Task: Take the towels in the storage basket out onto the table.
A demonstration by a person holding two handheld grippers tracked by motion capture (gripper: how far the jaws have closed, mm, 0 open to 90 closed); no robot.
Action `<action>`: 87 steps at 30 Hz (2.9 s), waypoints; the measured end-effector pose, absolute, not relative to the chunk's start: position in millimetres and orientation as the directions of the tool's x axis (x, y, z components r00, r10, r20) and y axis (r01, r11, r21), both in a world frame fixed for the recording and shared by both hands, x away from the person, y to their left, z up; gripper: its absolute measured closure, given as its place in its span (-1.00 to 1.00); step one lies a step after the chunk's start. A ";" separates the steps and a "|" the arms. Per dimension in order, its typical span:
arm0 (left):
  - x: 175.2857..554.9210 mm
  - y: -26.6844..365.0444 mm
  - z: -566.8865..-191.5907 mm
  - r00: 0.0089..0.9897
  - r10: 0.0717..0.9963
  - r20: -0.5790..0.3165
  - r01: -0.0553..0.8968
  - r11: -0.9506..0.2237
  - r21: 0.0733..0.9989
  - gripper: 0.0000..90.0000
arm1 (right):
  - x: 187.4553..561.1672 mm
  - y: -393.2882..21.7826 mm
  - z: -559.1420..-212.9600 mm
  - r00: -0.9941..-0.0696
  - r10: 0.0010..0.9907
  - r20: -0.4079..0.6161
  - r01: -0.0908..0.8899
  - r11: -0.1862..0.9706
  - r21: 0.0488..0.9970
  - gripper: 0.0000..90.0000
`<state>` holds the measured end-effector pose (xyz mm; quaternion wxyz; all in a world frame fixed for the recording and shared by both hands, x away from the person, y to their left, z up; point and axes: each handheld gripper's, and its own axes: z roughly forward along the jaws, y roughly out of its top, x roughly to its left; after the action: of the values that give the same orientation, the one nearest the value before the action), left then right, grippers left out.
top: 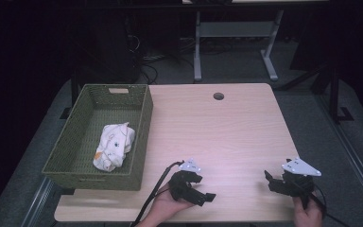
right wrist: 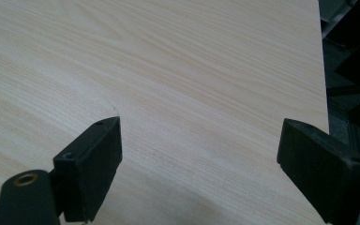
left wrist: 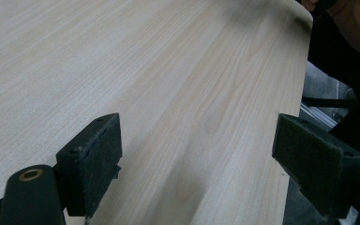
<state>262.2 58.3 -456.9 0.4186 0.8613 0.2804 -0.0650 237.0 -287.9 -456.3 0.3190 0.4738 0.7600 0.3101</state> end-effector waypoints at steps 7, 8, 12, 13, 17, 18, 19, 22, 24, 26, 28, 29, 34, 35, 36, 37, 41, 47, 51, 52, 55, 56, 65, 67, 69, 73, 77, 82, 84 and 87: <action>263.8 55.4 -454.7 0.835 0.428 -0.346 0.539 -0.505 0.674 -0.65 | 236.1 -286.7 -455.6 -0.344 0.919 -0.191 0.522 0.356 0.775 -0.69; 264.1 54.5 -453.7 0.836 0.428 -0.343 0.537 -0.511 0.672 -0.65 | 236.1 -286.7 -455.6 -0.344 0.919 -0.191 0.522 0.356 0.775 -0.69; 267.3 51.0 -445.7 0.844 0.433 -0.316 0.522 -0.525 0.673 -0.65 | 236.2 -285.8 -455.3 -0.342 0.919 -0.196 0.521 0.359 0.774 -0.69; 269.9 50.7 -441.2 0.843 0.443 -0.306 0.521 -0.524 0.674 -0.65 | 236.4 -285.6 -455.4 -0.340 0.919 -0.199 0.520 0.360 0.775 -0.69; 281.7 51.5 -428.8 0.847 0.459 -0.269 0.510 -0.555 0.657 -0.65 | 236.8 -284.8 -455.9 -0.343 0.918 -0.200 0.522 0.364 0.771 -0.69; 284.3 51.9 -425.4 0.842 0.468 -0.269 0.516 -0.554 0.653 -0.65 | 236.5 -284.7 -455.7 -0.343 0.918 -0.198 0.523 0.362 0.772 -0.69; 284.3 51.9 -425.4 0.842 0.468 -0.269 0.516 -0.554 0.653 -0.65 | 236.0 -284.7 -455.5 -0.342 0.919 -0.197 0.522 0.361 0.773 -0.69; 294.6 54.0 -413.4 0.840 0.489 -0.235 0.511 -0.568 0.646 -0.64 | 235.4 -284.9 -454.6 -0.343 0.918 -0.200 0.520 0.362 0.774 -0.69; 298.1 55.5 -407.7 0.839 0.495 -0.224 0.509 -0.571 0.644 -0.64 | 235.6 -284.9 -454.6 -0.342 0.918 -0.199 0.518 0.362 0.775 -0.69; 301.4 58.3 -400.6 0.840 0.491 -0.228 0.508 -0.569 0.647 -0.64 | 236.1 -284.8 -454.7 -0.345 0.917 -0.200 0.520 0.364 0.773 -0.69; 303.5 60.8 -395.0 0.835 0.495 -0.241 0.517 -0.555 0.652 -0.64 | 236.4 -284.4 -454.8 -0.347 0.916 -0.202 0.519 0.367 0.772 -0.69; 303.5 60.8 -395.0 0.835 0.495 -0.241 0.517 -0.555 0.652 -0.64 | 236.3 -284.1 -454.9 -0.347 0.916 -0.201 0.521 0.367 0.771 -0.69; 314.9 71.7 -377.1 0.833 0.487 -0.265 0.528 -0.552 0.645 -0.64 | 236.6 -284.2 -455.1 -0.348 0.915 -0.202 0.521 0.368 0.770 -0.69; 317.5 74.8 -371.8 0.831 0.486 -0.271 0.531 -0.548 0.646 -0.64 | 236.6 -284.3 -455.1 -0.349 0.915 -0.202 0.520 0.368 0.771 -0.69; 319.7 77.6 -367.8 0.832 0.480 -0.277 0.530 -0.545 0.650 -0.64 | 236.6 -284.3 -455.1 -0.349 0.915 -0.202 0.520 0.368 0.771 -0.69; 321.4 80.2 -363.9 0.829 0.479 -0.287 0.536 -0.537 0.651 -0.64 | 236.6 -284.4 -455.1 -0.350 0.915 -0.202 0.520 0.369 0.771 -0.69; 328.3 90.4 -350.4 0.828 0.469 -0.308 0.545 -0.542 0.640 -0.58 | 236.7 -283.8 -455.4 -0.350 0.915 -0.201 0.521 0.368 0.770 -0.69; 337.5 105.8 -337.2 0.816 0.465 -0.344 0.566 -0.519 0.640 -0.57 | 237.1 -283.8 -455.6 -0.350 0.915 -0.202 0.522 0.369 0.769 -0.69; 345.8 119.1 -331.6 0.794 0.469 -0.387 0.599 -0.494 0.630 -0.57 | 237.4 -283.4 -455.9 -0.352 0.914 -0.202 0.524 0.371 0.767 -0.69; 347.5 122.3 -329.9 0.789 0.471 -0.395 0.606 -0.493 0.624 -0.57 | 237.4 -283.4 -456.0 -0.353 0.913 -0.204 0.523 0.374 0.766 -0.69; 350.6 130.5 -324.3 0.783 0.484 -0.390 0.612 -0.487 0.623 -0.57 | 237.7 -283.3 -456.2 -0.353 0.912 -0.207 0.523 0.376 0.765 -0.69; 351.9 133.4 -322.1 0.781 0.484 -0.394 0.614 -0.485 0.622 -0.57 | 237.7 -283.3 -456.2 -0.353 0.912 -0.207 0.523 0.376 0.765 -0.69; 359.6 161.0 -306.9 0.756 0.511 -0.409 0.638 -0.436 0.635 -0.55 | 237.8 -282.9 -456.2 -0.353 0.912 -0.210 0.523 0.378 0.764 -0.69; 361.2 164.7 -306.0 0.750 0.509 -0.422 0.646 -0.429 0.631 -0.54 | 237.8 -282.9 -456.1 -0.353 0.912 -0.210 0.522 0.378 0.764 -0.69; 363.0 170.1 -304.1 0.743 0.518 -0.424 0.653 -0.421 0.630 -0.54 | 237.9 -282.9 -456.0 -0.354 0.912 -0.209 0.523 0.378 0.764 -0.69; 365.7 179.6 -299.8 0.733 0.529 -0.427 0.661 -0.407 0.630 -0.54 | 238.1 -282.8 -456.1 -0.353 0.912 -0.208 0.525 0.377 0.763 -0.69; 367.7 188.9 -295.7 0.729 0.540 -0.420 0.662 -0.399 0.634 -0.53 | 238.1 -282.8 -456.0 -0.355 0.912 -0.208 0.523 0.378 0.764 -0.69; 368.7 199.9 -291.8 0.720 0.553 -0.420 0.667 -0.383 0.639 -0.52 | 237.8 -283.1 -455.8 -0.353 0.913 -0.204 0.523 0.374 0.766 -0.69; 369.0 205.2 -291.1 0.714 0.561 -0.419 0.671 -0.376 0.639 -0.52 | 238.1 -283.0 -455.9 -0.354 0.912 -0.207 0.524 0.377 0.764 -0.69; 370.0 213.5 -290.5 0.702 0.577 -0.417 0.679 -0.367 0.636 -0.51 | 238.4 -282.7 -456.2 -0.356 0.911 -0.209 0.523 0.380 0.763 -0.69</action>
<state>370.0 213.5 -290.5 0.4143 0.8243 0.3808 -0.0617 238.4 -282.7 -456.2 0.3208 0.4679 0.7661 0.3020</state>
